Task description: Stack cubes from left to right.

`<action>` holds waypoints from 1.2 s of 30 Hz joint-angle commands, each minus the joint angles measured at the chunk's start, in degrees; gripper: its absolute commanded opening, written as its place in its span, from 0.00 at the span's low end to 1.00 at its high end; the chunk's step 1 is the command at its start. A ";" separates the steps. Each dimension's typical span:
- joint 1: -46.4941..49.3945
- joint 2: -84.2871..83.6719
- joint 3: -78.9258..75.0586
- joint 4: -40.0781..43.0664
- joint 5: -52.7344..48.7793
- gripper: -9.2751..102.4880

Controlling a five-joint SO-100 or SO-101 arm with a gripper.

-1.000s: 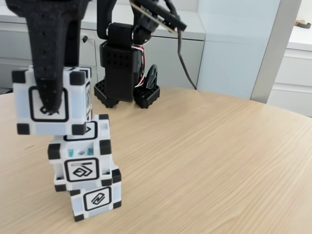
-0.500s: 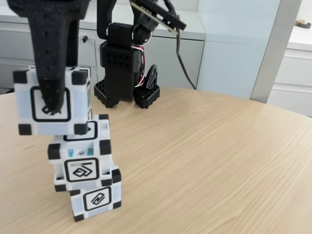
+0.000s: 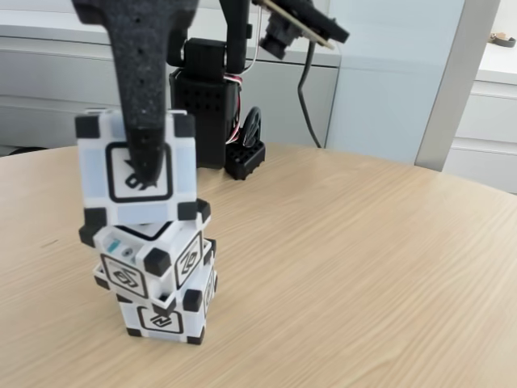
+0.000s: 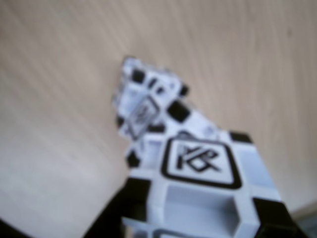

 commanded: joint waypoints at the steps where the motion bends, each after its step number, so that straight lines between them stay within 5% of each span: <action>1: -0.53 1.41 -1.14 2.72 -0.88 0.15; 12: -0.62 0.26 -0.70 3.08 -5.19 0.39; 27: -3.87 10.81 -1.32 3.08 -5.10 0.40; 31: -11.69 20.13 -0.70 2.46 -0.88 0.35; 34: -17.93 25.31 0.00 2.20 5.27 0.08; 36: -21.62 28.21 3.16 1.85 8.00 0.08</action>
